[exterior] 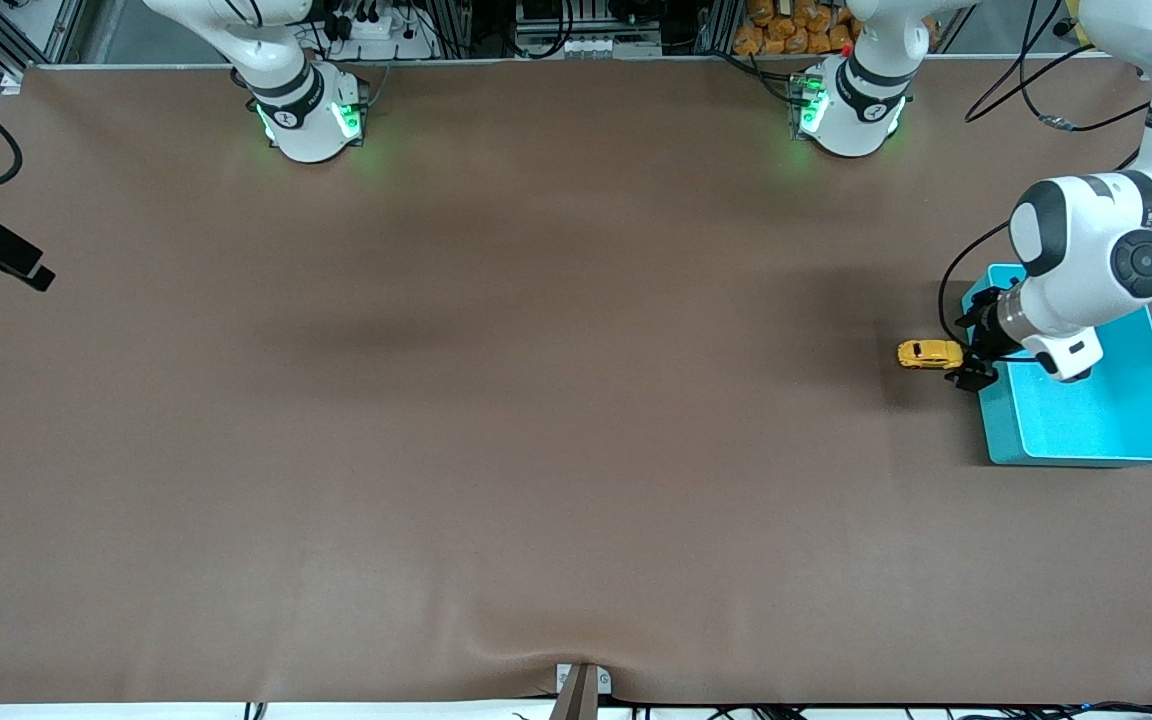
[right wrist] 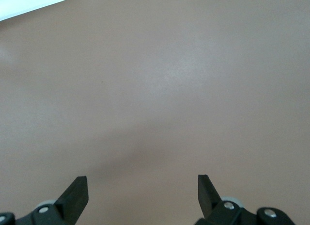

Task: Wind and store yellow beetle car
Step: 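Grasp the yellow car with the left gripper and lift it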

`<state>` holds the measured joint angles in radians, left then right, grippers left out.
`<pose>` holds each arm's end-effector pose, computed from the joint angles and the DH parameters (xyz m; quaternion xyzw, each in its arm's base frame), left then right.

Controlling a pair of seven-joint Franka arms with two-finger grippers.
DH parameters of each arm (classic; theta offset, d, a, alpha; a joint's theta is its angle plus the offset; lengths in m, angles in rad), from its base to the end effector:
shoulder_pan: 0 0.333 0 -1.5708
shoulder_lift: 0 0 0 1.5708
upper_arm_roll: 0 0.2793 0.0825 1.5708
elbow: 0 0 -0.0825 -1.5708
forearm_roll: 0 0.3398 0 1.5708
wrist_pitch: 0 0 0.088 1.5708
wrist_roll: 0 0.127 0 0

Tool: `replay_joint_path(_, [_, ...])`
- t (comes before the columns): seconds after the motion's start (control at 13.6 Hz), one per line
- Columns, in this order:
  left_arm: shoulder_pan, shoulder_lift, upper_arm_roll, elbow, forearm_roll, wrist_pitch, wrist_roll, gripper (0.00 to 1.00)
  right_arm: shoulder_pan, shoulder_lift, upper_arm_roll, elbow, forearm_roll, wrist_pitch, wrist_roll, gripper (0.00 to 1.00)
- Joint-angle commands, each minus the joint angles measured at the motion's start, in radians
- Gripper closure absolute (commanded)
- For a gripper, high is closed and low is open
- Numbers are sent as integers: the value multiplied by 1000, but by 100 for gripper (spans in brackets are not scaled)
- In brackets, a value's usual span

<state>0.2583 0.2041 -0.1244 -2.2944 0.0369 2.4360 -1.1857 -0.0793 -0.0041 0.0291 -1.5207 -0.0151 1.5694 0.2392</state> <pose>0.4830 0.0644 0.2359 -0.7980 -0.6019 0.0267 0.0143 0.5100 -0.0275 0.5913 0.9891 -0.1443 0.0270 0.0051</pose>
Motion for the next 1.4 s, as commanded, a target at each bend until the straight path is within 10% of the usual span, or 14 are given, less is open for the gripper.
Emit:
replay_joint_path(0.0, [21,9,-11,-65,14,93,-48,0,44,15,-11,30,-6,-6,3,0])
replay_joint_path(0.74, [18,121,-11,-94,15,255,-74,0,41,18,-18,25,-2,1,2,0])
replay_joint_path(0.88, [16,129,-11,-94,18,258,-75,83,41,18,-18,25,-2,1,2,0])
replay_joint_path(0.96, [18,130,-11,-94,18,259,-77,100,41,18,-18,25,-2,-2,2,0])
replay_joint_path(1.32, [-57,109,-18,-91,18,256,-103,100,41,18,-18,22,-2,-2,5,0])
